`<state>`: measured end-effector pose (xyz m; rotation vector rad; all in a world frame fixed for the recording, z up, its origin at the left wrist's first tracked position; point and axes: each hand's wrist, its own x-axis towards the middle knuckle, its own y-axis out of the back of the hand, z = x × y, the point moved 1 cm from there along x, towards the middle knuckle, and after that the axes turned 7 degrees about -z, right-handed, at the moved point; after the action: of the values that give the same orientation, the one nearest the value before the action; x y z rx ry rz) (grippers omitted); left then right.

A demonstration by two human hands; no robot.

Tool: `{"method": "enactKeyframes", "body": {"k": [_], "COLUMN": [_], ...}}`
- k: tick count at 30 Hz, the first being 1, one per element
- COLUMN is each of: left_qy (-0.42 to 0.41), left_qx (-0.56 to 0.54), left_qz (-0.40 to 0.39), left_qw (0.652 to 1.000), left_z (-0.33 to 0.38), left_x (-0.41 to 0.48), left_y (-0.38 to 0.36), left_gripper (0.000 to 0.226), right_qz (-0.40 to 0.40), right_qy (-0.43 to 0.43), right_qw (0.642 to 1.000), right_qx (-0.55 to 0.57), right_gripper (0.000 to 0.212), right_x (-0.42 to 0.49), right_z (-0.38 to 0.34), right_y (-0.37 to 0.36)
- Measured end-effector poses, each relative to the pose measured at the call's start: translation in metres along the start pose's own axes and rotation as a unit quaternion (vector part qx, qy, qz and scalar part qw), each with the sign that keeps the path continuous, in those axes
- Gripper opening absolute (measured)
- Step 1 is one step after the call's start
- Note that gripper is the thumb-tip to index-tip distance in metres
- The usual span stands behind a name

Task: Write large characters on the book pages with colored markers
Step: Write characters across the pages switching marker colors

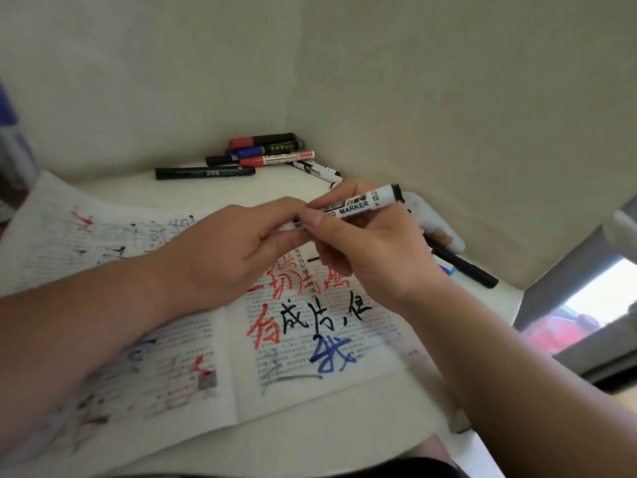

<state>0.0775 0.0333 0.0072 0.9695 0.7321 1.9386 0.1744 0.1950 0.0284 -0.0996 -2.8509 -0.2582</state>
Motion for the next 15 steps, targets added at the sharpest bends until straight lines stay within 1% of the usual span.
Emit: {"method": "enactKeyframes", "body": {"k": [1,2,4,5,6,8,9,11,13,14,15], "left_qy": [0.0,0.007,0.036,0.046,0.051,0.058,0.063,0.074,0.083,0.084,0.08], "left_qx": [-0.002,-0.009,-0.03,-0.039,-0.046,-0.05,-0.048,-0.03,-0.009,-0.005,-0.005], "left_qz": [-0.006,-0.019,-0.05,-0.054,-0.051,-0.037,-0.036,-0.049,-0.069,-0.074,-0.075], "left_qw": [1.0,1.0,0.998,0.997,0.996,0.996,0.996,0.996,0.994,0.994,0.994], "left_z": [0.001,0.001,-0.001,-0.004,-0.006,-0.008,-0.008,-0.01,-0.013,-0.015,-0.016], "left_x": [0.0,-0.001,-0.004,-0.005,-0.006,-0.005,-0.004,-0.003,-0.003,-0.003,-0.003], "left_y": [-0.001,-0.002,-0.003,-0.002,-0.002,-0.001,-0.002,-0.003,-0.006,-0.006,-0.007], "left_gripper": [0.025,0.033,0.055,0.06,0.058,0.038,0.033,0.039,0.042,0.042,0.042], "right_qz": [0.007,0.02,0.048,0.054,0.055,0.04,0.027,-0.003,-0.043,-0.053,-0.05], "right_qy": [0.007,0.008,-0.007,-0.021,-0.04,-0.091,-0.119,-0.155,-0.138,-0.126,-0.117], "right_qw": [1.0,0.999,0.996,0.995,0.994,0.993,0.991,0.986,0.989,0.99,0.992], "right_qx": [0.014,0.034,0.074,0.084,0.086,0.065,0.056,0.059,0.038,0.014,-0.016], "right_gripper": [0.008,0.01,0.014,0.015,0.015,0.009,0.005,0.012,0.031,0.035,0.032], "right_x": [-0.004,-0.008,-0.019,-0.027,-0.034,-0.05,-0.057,-0.068,-0.073,-0.074,-0.074], "right_z": [0.001,0.001,0.001,0.002,0.003,0.007,0.01,0.015,0.016,0.016,0.016], "right_y": [0.003,0.006,0.019,0.027,0.034,0.043,0.045,0.047,0.051,0.052,0.054]}}
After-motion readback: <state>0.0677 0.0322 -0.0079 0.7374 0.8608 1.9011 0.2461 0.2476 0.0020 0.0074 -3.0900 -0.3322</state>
